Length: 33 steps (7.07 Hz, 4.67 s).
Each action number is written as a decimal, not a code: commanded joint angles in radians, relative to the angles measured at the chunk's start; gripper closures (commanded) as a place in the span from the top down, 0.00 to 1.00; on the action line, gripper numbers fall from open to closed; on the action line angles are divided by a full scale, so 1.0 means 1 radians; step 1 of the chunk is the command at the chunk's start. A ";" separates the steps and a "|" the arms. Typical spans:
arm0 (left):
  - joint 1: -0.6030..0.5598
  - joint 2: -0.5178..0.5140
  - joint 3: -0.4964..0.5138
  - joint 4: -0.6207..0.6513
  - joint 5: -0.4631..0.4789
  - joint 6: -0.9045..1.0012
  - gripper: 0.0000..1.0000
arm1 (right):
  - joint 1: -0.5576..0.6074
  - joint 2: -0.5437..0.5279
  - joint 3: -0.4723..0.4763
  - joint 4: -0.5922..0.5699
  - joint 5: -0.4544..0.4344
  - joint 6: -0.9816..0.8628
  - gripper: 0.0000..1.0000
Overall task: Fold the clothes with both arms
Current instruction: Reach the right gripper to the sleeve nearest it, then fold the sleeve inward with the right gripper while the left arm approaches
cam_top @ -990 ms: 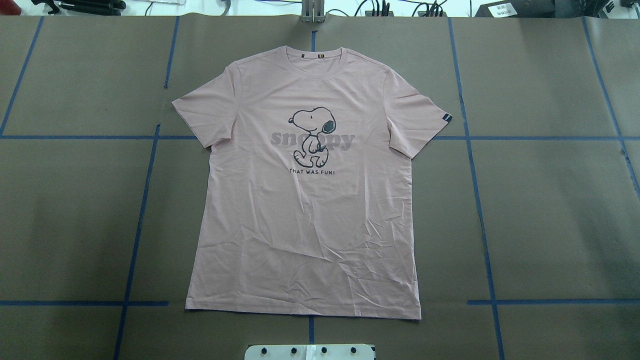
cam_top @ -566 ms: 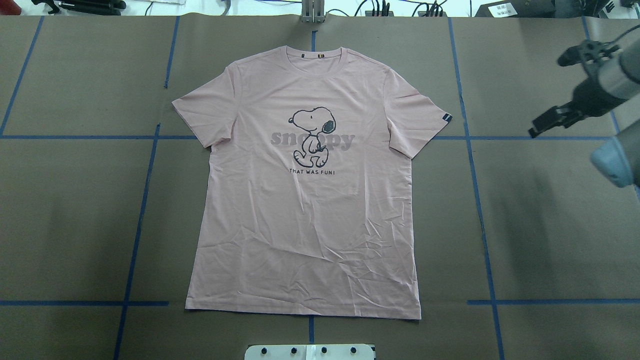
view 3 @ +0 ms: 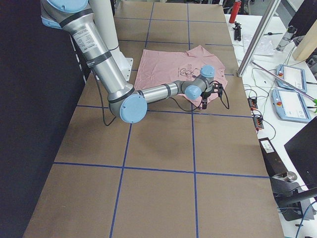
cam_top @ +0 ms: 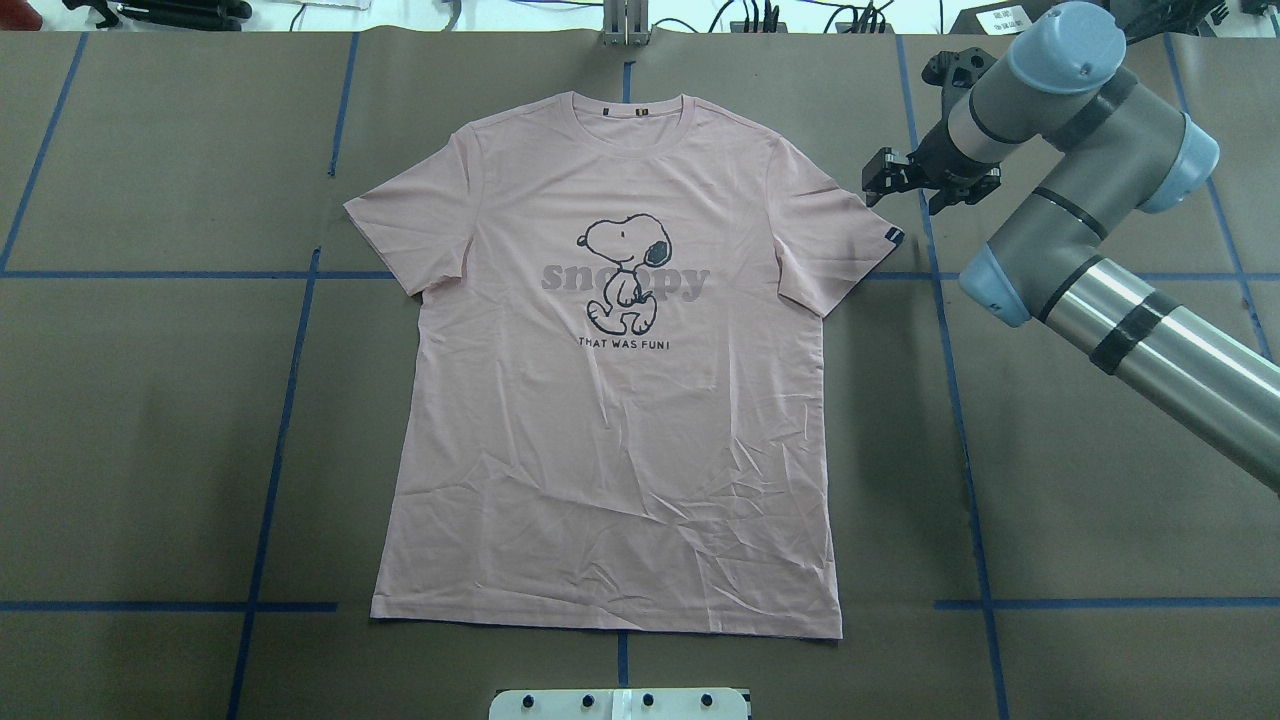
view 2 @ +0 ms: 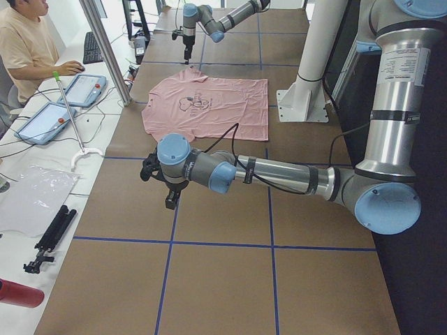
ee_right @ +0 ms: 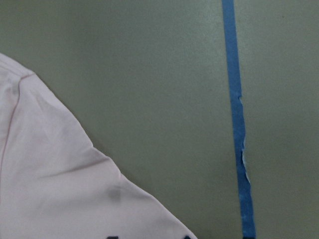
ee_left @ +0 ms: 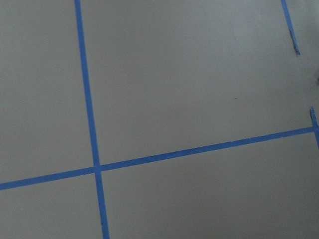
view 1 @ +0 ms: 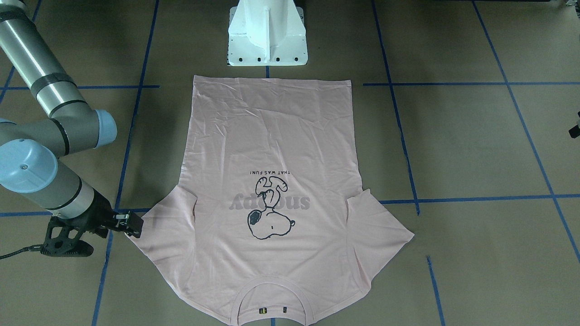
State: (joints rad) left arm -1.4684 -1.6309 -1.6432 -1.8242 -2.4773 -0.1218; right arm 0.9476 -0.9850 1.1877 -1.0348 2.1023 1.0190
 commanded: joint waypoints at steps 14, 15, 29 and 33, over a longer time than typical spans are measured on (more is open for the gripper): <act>0.005 0.019 -0.009 -0.030 -0.034 -0.002 1.00 | -0.044 -0.040 0.000 0.028 -0.045 0.081 0.18; 0.005 0.019 -0.009 -0.030 -0.061 -0.001 1.00 | -0.046 -0.041 0.000 0.027 -0.044 0.081 0.00; 0.023 0.068 -0.118 -0.036 -0.063 -0.002 1.00 | -0.187 0.238 -0.074 -0.044 -0.219 0.145 1.00; 0.294 -0.166 0.070 -0.233 0.073 -0.467 0.99 | -0.171 0.116 0.149 -0.053 -0.108 0.148 1.00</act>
State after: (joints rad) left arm -1.2629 -1.6933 -1.6536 -2.0215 -2.4537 -0.4429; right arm 0.7720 -0.8082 1.2411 -1.0833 1.9534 1.1660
